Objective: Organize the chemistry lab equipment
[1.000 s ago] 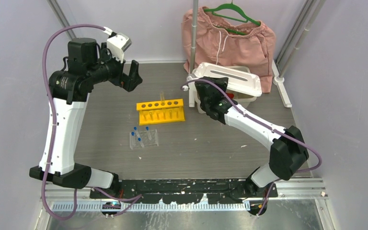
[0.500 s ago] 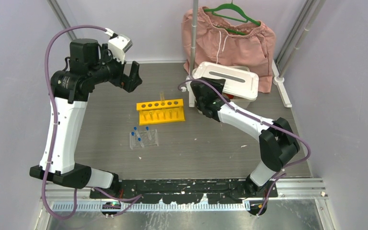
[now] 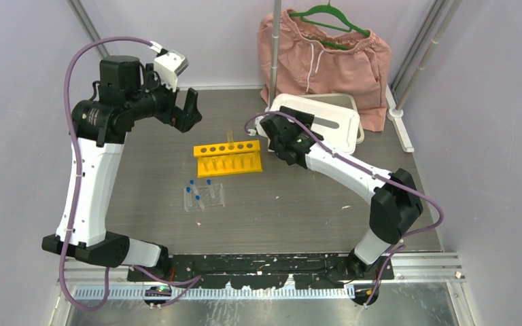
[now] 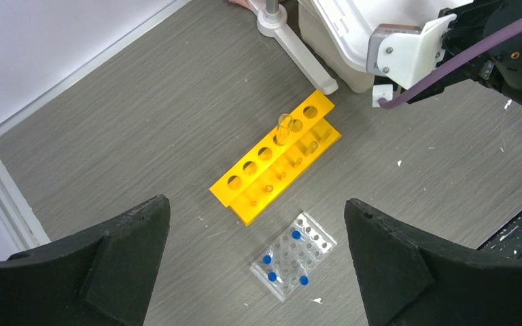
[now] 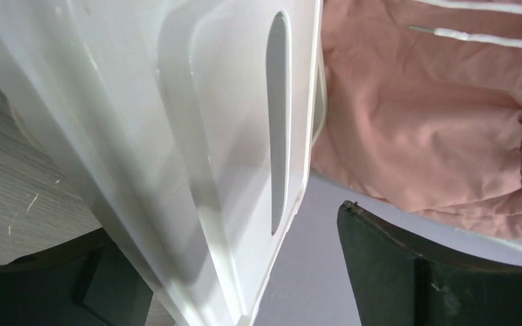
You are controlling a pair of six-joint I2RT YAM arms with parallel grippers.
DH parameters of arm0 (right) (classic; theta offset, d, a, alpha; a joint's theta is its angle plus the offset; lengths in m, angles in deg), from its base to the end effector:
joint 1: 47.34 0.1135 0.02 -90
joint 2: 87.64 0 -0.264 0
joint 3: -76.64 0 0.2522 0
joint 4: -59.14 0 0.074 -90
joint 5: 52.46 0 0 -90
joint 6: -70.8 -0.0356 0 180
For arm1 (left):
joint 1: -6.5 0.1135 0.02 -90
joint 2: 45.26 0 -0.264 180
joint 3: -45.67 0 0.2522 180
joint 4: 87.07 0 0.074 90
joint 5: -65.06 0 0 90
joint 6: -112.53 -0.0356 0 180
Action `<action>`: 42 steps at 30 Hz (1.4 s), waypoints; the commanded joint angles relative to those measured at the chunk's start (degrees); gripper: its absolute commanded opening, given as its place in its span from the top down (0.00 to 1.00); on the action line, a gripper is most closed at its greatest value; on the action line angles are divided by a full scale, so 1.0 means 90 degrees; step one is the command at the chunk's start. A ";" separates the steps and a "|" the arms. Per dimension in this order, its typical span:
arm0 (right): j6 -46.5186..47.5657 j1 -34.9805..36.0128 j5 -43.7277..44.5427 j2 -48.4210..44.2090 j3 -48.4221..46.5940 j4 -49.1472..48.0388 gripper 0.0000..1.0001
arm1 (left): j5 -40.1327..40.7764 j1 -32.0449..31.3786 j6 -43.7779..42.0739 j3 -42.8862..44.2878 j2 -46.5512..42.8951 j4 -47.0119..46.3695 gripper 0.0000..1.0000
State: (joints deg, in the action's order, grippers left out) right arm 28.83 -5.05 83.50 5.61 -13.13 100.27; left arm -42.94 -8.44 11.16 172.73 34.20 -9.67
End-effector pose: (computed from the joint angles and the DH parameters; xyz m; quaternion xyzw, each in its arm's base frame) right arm 0.2813 0.2213 0.2924 -0.4960 0.7057 -0.3775 0.3367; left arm 0.2246 -0.0713 0.5057 0.2709 0.8142 -0.1507 0.4909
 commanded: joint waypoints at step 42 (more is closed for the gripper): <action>-0.3418 -0.0927 -0.2264 -0.0592 -0.1457 0.1902 0.00 | -0.0793 -0.0059 0.0068 0.0355 0.0434 0.0804 0.00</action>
State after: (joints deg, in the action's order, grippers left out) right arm 3.12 -13.45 65.55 4.47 -21.55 118.85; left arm -48.12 -8.46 11.64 176.34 39.95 -1.78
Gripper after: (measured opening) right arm 0.996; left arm 0.996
